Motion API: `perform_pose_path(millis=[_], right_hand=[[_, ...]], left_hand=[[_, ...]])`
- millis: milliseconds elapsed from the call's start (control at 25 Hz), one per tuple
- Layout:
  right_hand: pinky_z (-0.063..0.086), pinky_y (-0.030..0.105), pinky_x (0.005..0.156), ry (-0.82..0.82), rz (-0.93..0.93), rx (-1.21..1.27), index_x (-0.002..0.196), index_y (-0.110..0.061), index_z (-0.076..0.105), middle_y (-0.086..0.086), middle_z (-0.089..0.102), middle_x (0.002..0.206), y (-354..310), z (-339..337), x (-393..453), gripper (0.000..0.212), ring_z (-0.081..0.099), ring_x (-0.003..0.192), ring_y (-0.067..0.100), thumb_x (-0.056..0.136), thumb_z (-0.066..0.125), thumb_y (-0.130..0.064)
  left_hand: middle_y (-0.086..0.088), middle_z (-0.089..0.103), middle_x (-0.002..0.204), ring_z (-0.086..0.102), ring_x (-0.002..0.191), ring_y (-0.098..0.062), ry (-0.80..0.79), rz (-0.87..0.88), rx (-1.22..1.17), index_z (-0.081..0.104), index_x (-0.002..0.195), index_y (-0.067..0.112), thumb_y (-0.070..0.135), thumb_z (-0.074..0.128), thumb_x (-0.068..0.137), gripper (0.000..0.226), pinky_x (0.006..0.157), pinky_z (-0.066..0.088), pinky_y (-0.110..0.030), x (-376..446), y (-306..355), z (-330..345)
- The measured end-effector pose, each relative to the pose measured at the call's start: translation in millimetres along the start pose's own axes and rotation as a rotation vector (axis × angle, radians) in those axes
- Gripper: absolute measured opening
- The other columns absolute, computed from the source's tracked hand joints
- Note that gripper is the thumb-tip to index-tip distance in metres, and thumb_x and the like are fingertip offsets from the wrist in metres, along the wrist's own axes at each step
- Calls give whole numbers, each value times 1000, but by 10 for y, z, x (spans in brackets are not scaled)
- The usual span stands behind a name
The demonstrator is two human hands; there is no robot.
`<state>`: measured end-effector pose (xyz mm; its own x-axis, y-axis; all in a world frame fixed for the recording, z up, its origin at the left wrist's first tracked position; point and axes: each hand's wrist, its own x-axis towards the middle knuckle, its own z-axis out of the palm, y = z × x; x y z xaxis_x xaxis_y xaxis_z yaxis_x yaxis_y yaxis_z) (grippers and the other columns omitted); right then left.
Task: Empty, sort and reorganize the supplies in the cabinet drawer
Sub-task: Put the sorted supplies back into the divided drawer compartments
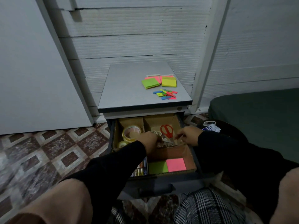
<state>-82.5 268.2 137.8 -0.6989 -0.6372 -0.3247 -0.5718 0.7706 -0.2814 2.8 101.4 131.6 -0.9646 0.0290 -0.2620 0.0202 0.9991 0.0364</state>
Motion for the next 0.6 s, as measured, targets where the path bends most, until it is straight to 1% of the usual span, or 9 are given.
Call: perform_pose_path(millis=[160,280,400,440,520,600], right_hand=[[41,24,95,64,21,-26,123,-15,60,4,59,129,-64,-354,165,34,54,118,20,92,50,-5],[43,27,96,112,10,-14,119,-17,62,4,60,126,-113,-662,304,31,55,115,19,92,51,-6],[40,26,98,171,-4,-27,117,-17,64,4,59,127,-152,-933,475,29,53,116,19,93,51,-8],[39,24,97,204,-8,-12,116,-16,64,3,59,127,-148,-1002,555,28,54,116,19,93,51,-7],[38,19,88,275,8,34,113,-13,66,4,61,124,-114,-1114,747,28,55,114,19,92,50,-3],[38,18,84,344,29,66,111,-11,67,8,64,120,-49,-1212,953,31,57,111,20,90,48,2]], left_hand=[[-3,59,126,57,113,-22,131,5,-75,53,129,25,13,44,96,37,92,47,-32,152,-163,-384],[-3,60,125,57,112,-21,228,-13,-111,56,126,25,15,44,96,34,94,48,-34,326,-343,-606],[-3,61,124,56,114,-22,298,-36,-128,58,124,26,19,43,97,32,94,47,-34,515,-528,-795],[-3,61,124,56,114,-23,311,-54,-140,59,123,27,21,42,97,31,93,47,-34,593,-590,-857],[-2,62,124,56,113,-22,343,-89,-160,59,122,26,25,42,98,30,93,47,-34,777,-718,-956],[-2,64,120,58,111,-23,412,-114,-210,62,118,24,30,43,98,28,90,47,-32,983,-852,-1014]])
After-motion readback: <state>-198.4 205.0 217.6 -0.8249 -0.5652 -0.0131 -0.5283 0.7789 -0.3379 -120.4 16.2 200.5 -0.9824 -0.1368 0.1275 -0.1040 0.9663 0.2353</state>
